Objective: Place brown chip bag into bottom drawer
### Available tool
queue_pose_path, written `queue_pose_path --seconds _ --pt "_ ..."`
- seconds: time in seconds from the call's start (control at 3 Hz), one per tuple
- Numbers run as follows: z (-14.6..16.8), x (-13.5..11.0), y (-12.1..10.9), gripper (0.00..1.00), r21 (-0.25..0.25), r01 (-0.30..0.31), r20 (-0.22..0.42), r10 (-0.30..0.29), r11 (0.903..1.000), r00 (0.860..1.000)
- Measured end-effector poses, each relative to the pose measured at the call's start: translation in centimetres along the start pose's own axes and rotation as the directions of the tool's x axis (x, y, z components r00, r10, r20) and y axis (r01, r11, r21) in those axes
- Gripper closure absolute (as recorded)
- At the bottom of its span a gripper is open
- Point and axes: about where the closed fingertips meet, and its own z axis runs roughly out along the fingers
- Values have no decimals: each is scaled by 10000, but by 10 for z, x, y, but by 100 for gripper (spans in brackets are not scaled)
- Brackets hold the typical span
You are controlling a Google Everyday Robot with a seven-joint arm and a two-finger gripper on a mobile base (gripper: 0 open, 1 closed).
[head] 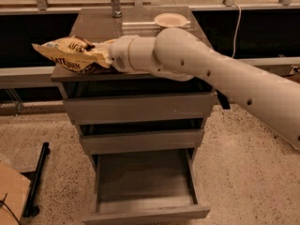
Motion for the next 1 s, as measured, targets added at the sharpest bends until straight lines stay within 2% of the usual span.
queue_pose_path --seconds 0.33,0.67,1.0 --pt "-43 2 24 100 -830 -682 570 731 9942 9957" --pt "-139 36 13 100 -1121 -1850 93 1872 9763 9823" --pt "-138 35 13 100 -1128 -1848 94 1870 9763 9823"
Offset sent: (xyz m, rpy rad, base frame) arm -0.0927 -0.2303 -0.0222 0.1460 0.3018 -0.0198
